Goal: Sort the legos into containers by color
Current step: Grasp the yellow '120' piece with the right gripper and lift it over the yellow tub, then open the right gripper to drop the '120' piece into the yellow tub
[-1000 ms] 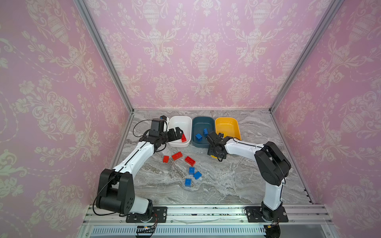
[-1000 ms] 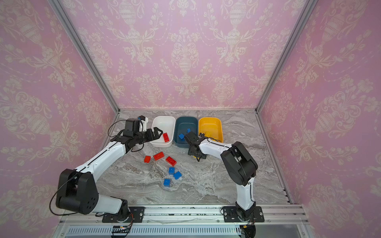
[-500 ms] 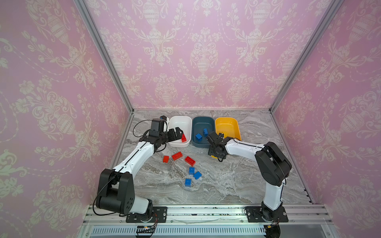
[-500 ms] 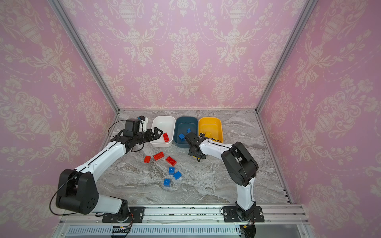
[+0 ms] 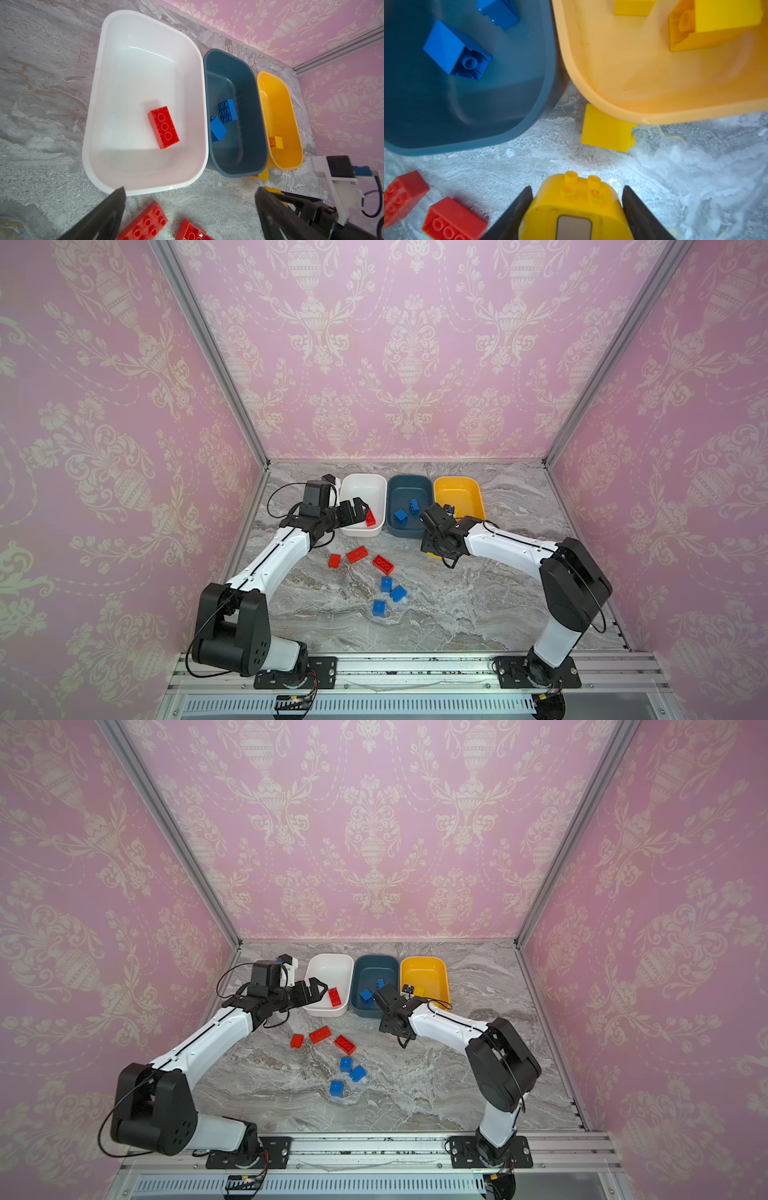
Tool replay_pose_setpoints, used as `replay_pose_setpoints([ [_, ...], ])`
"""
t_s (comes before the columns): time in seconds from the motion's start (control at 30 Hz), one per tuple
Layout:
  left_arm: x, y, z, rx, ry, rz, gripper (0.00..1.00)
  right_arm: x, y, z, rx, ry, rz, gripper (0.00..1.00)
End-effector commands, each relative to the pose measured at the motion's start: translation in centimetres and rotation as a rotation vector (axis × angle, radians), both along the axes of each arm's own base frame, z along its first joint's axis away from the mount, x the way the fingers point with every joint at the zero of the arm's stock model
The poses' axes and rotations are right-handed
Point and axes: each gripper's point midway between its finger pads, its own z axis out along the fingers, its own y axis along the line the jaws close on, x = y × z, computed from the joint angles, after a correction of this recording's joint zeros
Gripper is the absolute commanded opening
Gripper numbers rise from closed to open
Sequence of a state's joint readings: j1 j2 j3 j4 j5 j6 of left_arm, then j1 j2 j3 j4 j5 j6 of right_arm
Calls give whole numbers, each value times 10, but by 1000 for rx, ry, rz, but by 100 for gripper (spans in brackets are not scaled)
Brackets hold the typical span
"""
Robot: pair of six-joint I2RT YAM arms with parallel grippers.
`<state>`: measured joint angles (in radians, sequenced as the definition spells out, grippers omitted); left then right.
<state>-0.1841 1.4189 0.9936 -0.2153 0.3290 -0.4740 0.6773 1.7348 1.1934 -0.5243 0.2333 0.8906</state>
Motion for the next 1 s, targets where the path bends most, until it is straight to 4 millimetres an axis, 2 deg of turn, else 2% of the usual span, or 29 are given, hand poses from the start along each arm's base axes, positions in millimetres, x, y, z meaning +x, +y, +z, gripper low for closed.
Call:
replay_pose_setpoints([
  [0.0,-5,3,5,-23,-6,14,99,-13,-9,16,-25,-2,11,65],
  [0.2,-10,4,4,-24,-7,18,99,-13,-21,47,-57,-58,28,65],
  [0.4,-20,8,0,-19,-2,28,99,9,-32,67,-54,-101,33,65],
  [0.67,-34,14,-7,-18,4,47,99,64,-64,81,-78,-174,-2,65],
  [0.83,-41,17,-9,-24,4,59,99,103,-84,71,-93,-181,-51,65],
  [0.97,-45,18,-9,-27,2,66,99,133,-97,55,-132,-173,-52,65],
])
